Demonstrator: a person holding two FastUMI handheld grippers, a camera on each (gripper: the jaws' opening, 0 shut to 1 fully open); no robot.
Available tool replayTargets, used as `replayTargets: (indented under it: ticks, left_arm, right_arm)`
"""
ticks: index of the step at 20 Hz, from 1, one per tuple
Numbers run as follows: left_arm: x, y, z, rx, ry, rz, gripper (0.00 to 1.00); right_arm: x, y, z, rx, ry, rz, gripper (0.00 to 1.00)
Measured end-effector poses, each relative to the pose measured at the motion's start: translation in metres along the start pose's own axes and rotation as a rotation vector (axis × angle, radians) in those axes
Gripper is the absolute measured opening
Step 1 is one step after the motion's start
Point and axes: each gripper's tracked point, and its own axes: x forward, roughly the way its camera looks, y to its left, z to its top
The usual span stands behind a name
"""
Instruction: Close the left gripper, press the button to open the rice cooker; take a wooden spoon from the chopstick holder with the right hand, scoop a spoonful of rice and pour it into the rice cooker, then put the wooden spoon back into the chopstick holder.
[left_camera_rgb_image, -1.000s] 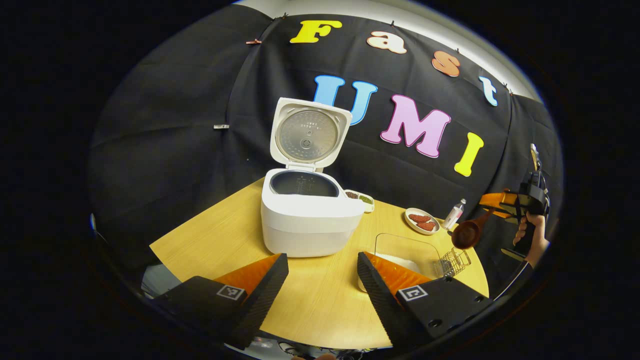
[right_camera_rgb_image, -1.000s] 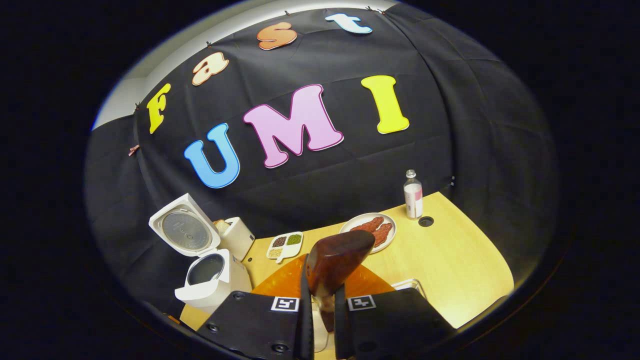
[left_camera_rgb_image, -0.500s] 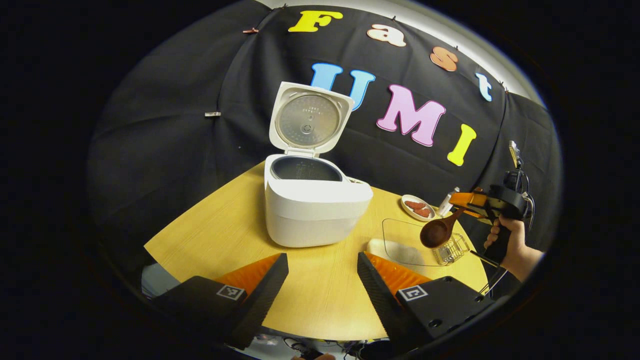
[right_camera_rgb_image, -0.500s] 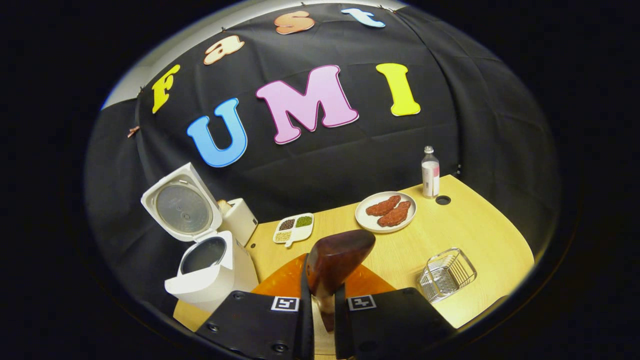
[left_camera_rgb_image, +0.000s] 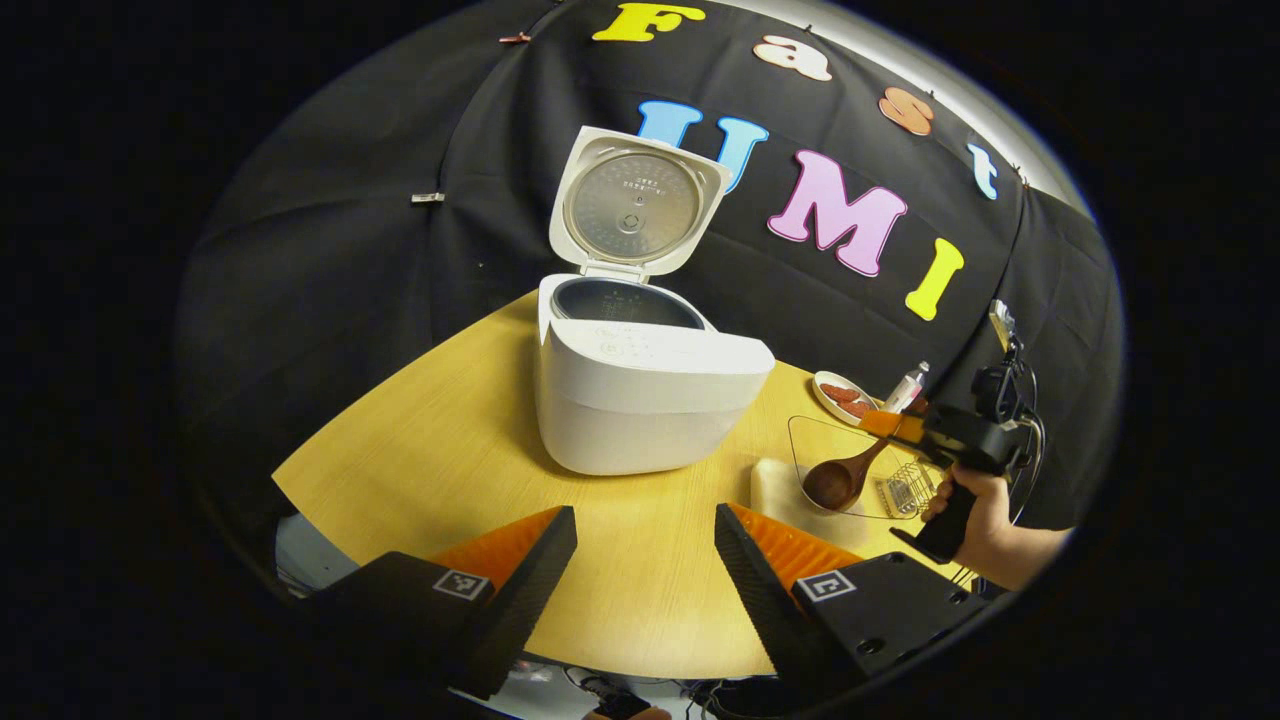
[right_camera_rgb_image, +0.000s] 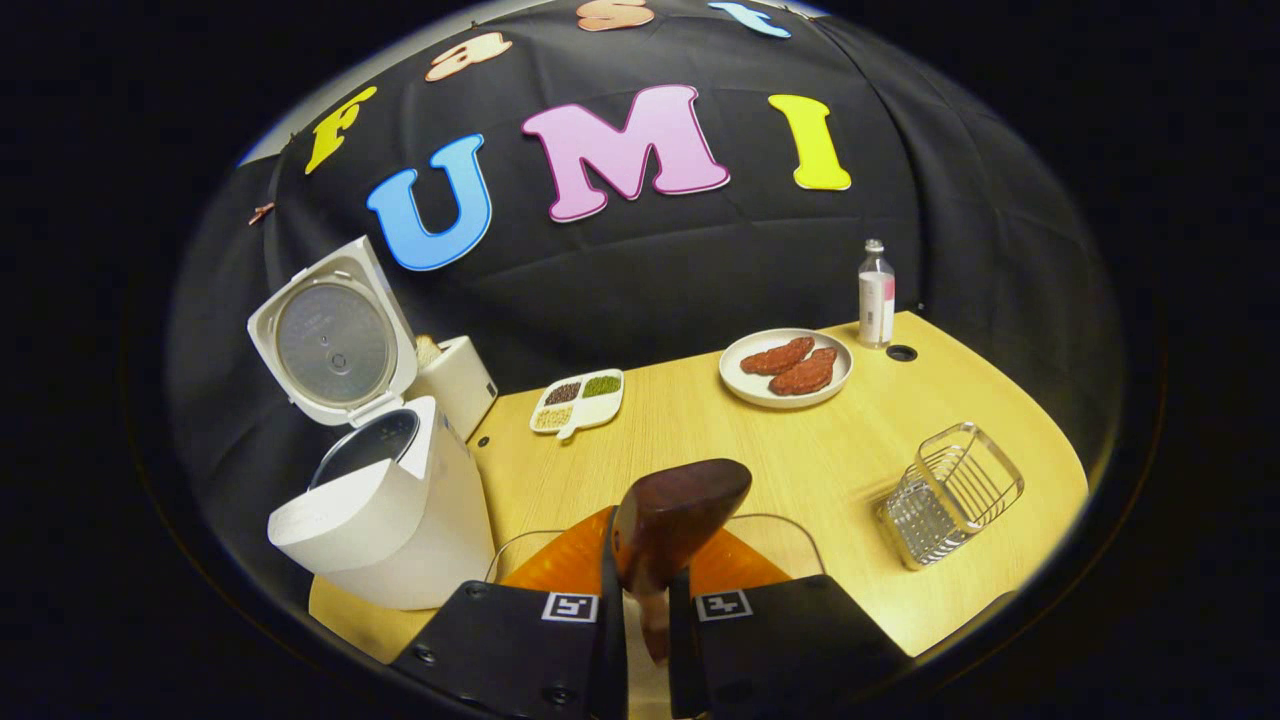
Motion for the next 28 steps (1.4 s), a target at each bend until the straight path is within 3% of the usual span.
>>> replayTargets:
  ticks: [7, 17, 28]
  left_arm:
    - [0.003, 0.002, 0.009, 0.001, -0.023, -0.008, 0.96]
    - [-0.002, 0.000, -0.001, -0.016, -0.010, -0.011, 0.96]
    - [-0.008, -0.007, 0.006, 0.016, -0.029, -0.016, 0.96]
  right_arm:
    - [-0.011, 0.024, -0.016, 0.057, 0.054, 0.017, 0.21]
    - [-0.023, 0.037, -0.033, 0.425, 0.212, 0.026, 0.21]
    - [-0.032, -0.003, -0.014, 0.687, 0.227, 0.012, 0.21]
